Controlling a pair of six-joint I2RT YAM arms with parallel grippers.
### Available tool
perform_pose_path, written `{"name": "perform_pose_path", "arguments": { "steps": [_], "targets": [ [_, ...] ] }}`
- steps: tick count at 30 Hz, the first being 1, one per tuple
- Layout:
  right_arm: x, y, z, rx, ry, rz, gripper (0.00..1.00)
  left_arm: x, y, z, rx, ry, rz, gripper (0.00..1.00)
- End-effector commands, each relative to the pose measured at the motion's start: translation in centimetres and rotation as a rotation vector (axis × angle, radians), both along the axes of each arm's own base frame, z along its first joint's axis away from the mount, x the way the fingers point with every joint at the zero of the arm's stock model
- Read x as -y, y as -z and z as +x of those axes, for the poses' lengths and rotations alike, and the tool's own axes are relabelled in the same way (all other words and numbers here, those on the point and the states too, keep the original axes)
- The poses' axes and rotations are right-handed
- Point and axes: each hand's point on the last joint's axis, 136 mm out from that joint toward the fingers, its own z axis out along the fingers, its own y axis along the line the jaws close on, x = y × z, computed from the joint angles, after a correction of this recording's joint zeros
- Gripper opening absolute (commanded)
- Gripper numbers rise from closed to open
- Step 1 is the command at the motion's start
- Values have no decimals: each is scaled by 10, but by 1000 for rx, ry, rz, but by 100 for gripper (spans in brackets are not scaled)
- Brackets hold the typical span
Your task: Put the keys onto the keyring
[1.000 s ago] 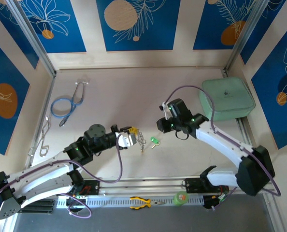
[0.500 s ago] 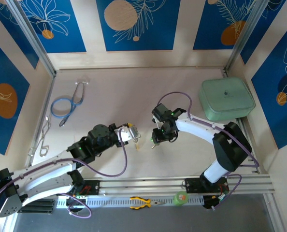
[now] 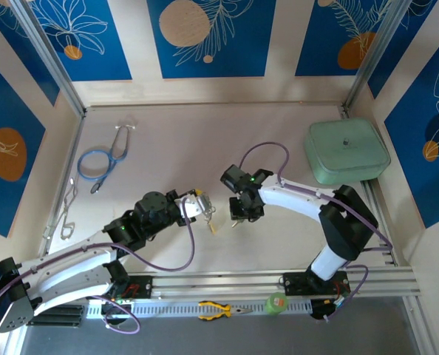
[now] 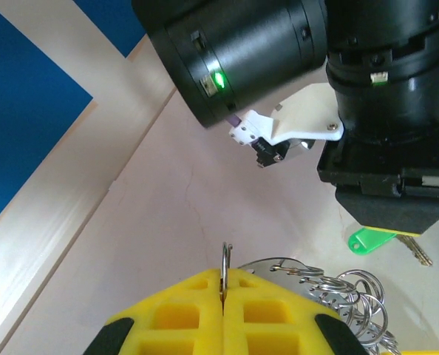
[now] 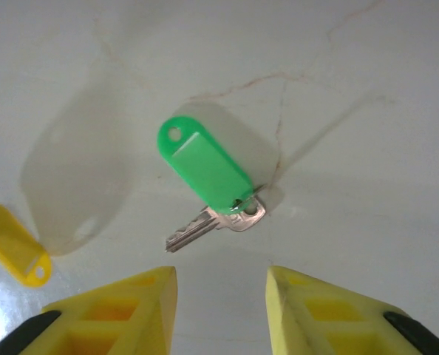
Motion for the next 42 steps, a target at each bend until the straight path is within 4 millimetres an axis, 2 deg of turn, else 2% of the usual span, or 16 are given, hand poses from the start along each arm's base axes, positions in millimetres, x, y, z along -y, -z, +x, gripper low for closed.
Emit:
{"name": "perform_pose_path", "arguments": {
  "steps": [1,8,23,35,42],
  "targets": [
    [9,3,1,1,143,-82,36,0,-14,0,49,5,-27,0],
    [-4,14,-2,-21,121,-106,33,-4,-16,-2,59,1,-28,0],
    [-1,24,13,5,119,-153,25,-6,-19,-3,81,4,-16,0],
    [1,26,15,10,122,-166,17,-8,-18,-3,83,2,-11,0],
    [1,27,15,6,127,-174,16,-8,-19,-4,86,4,-13,0]
  ]
}}
